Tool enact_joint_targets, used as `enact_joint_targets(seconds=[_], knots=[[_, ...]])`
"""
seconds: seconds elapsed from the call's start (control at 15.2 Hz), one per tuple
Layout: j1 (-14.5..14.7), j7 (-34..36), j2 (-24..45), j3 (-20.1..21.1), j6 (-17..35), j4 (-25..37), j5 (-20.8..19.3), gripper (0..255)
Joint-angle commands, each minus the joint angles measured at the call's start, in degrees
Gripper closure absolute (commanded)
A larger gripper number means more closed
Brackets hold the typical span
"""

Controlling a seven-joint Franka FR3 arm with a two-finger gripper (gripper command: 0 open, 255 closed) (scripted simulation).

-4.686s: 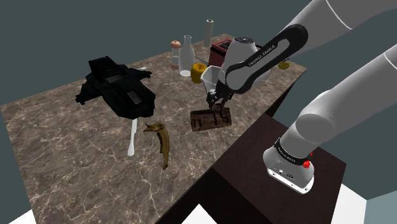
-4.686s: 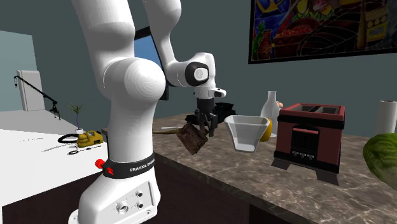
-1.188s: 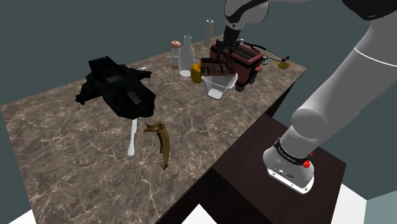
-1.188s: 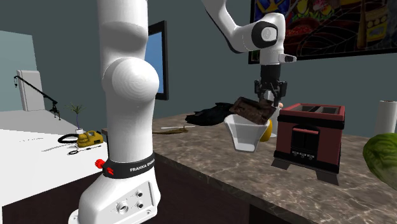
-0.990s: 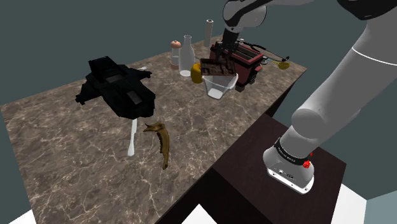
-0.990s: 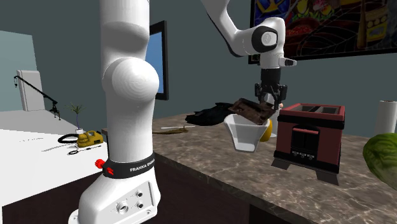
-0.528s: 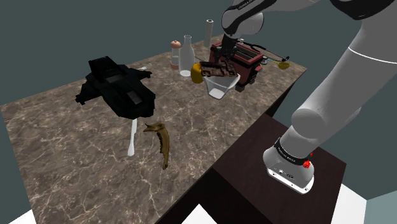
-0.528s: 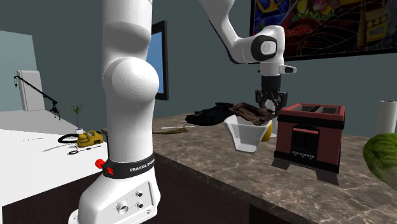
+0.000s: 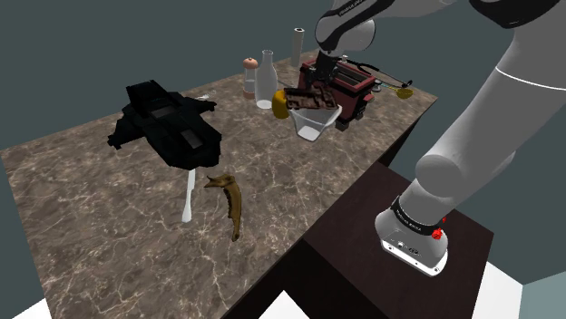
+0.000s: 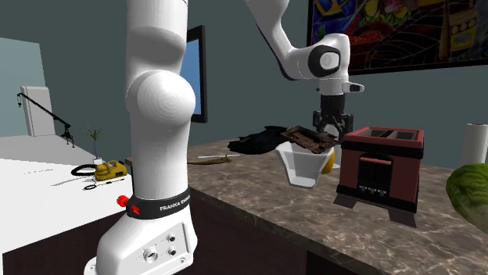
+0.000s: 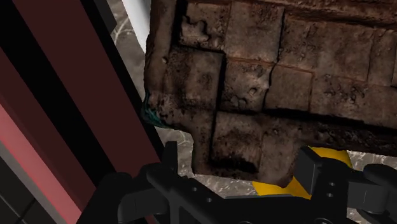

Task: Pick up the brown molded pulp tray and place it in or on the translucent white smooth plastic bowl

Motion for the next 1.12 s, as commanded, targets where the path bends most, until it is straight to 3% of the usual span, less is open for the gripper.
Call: enact_joint_targets(seconds=[0.0, 0.26, 0.53, 1.06], knots=[[-0.14, -0.17, 0.25, -0.14, -1.14, -0.32, -0.04, 0], [0.03, 0.2, 0.05, -0.03, -1.2, -0.44, -0.14, 0], [-0.19, 0.75, -4.48, -0.3, -7.99, 1.84, -0.99, 0], [-0.19, 0.75, -4.48, -0.3, -7.99, 1.84, -0.99, 0]])
